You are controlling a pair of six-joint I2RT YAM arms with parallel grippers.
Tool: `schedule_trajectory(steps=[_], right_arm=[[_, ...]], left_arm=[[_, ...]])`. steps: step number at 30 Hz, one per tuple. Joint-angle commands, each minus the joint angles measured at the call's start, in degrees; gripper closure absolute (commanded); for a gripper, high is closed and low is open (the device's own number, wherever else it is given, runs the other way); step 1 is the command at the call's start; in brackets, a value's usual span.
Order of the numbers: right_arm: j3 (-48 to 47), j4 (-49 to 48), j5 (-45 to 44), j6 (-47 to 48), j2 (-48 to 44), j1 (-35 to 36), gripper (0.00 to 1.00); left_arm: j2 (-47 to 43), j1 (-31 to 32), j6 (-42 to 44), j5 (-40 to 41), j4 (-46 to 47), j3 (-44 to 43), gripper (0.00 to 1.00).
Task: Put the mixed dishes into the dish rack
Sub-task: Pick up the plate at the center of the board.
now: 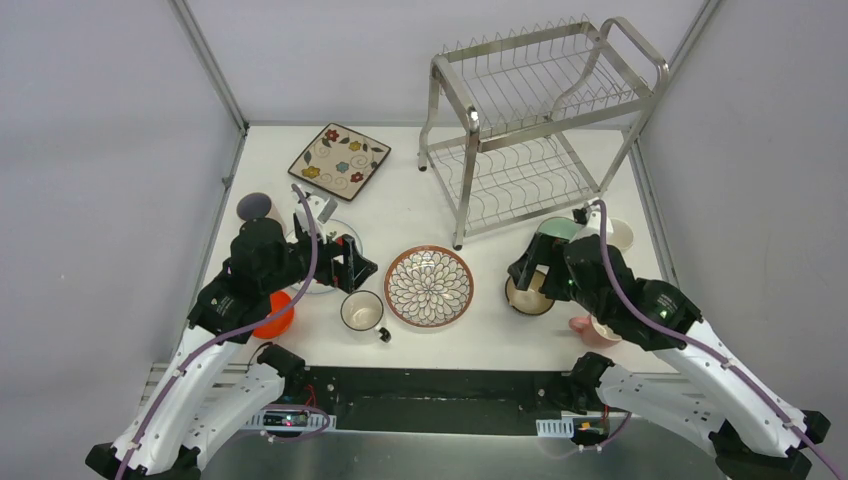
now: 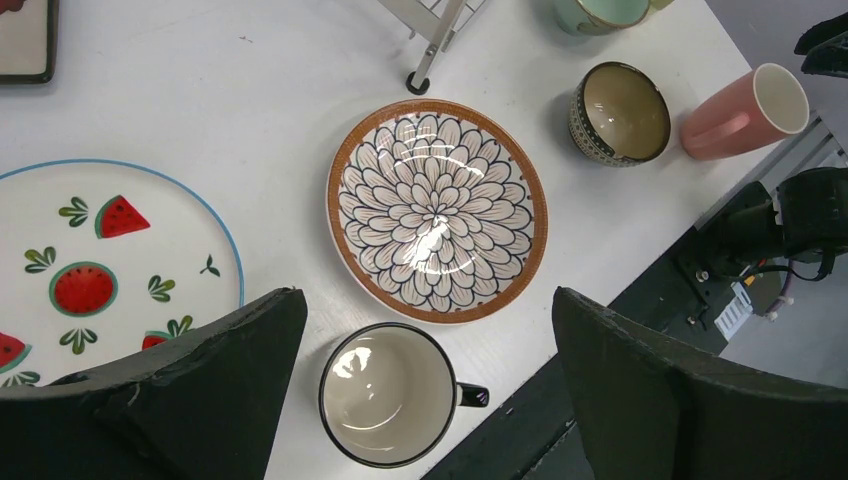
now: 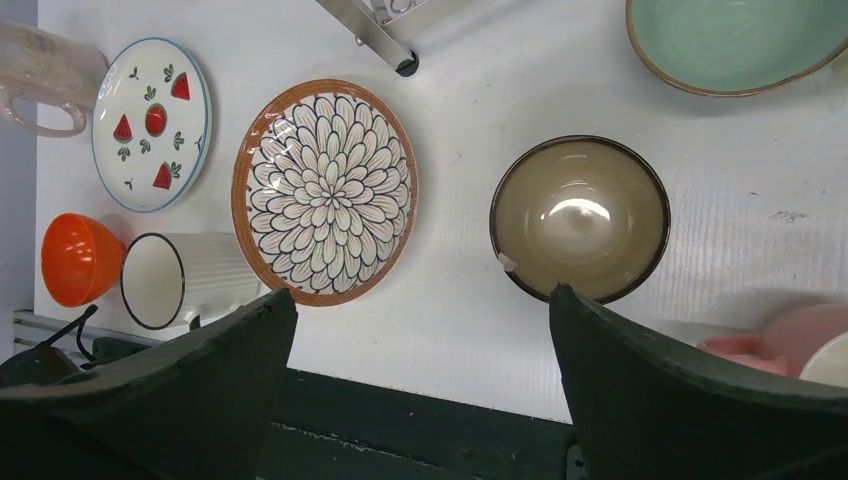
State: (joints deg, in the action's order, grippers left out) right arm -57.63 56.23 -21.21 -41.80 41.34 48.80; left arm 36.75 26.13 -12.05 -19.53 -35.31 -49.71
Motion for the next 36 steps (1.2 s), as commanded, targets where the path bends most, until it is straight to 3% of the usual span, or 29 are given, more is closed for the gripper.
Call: schedule_trajectory(steps=[1, 18, 26, 36], right_arm=[[0.0, -0.7, -1.4, -1.3, 0.1, 0.2, 0.0], [0.5, -2.1, -2.4, -1.0, -2.7, 0.3, 0.0], [2.6, -8.3, -2.7, 0.1, -1.3, 0.2, 0.01], [6.5, -18.3, 1.4, 3.0, 5.1, 0.3, 0.06]], left_arm=[[0.2, -0.5, 0.9, -0.1, 1.1, -0.4, 0.01], [0.1, -0.5, -0.3, 5.2, -1.1, -3.7, 0.01], [-1.9, -0.5, -0.1, 13.5, -1.9, -2.3, 0.01], [-5.6, -0.4, 0.5, 13.8, -2.1, -0.3, 0.01]])
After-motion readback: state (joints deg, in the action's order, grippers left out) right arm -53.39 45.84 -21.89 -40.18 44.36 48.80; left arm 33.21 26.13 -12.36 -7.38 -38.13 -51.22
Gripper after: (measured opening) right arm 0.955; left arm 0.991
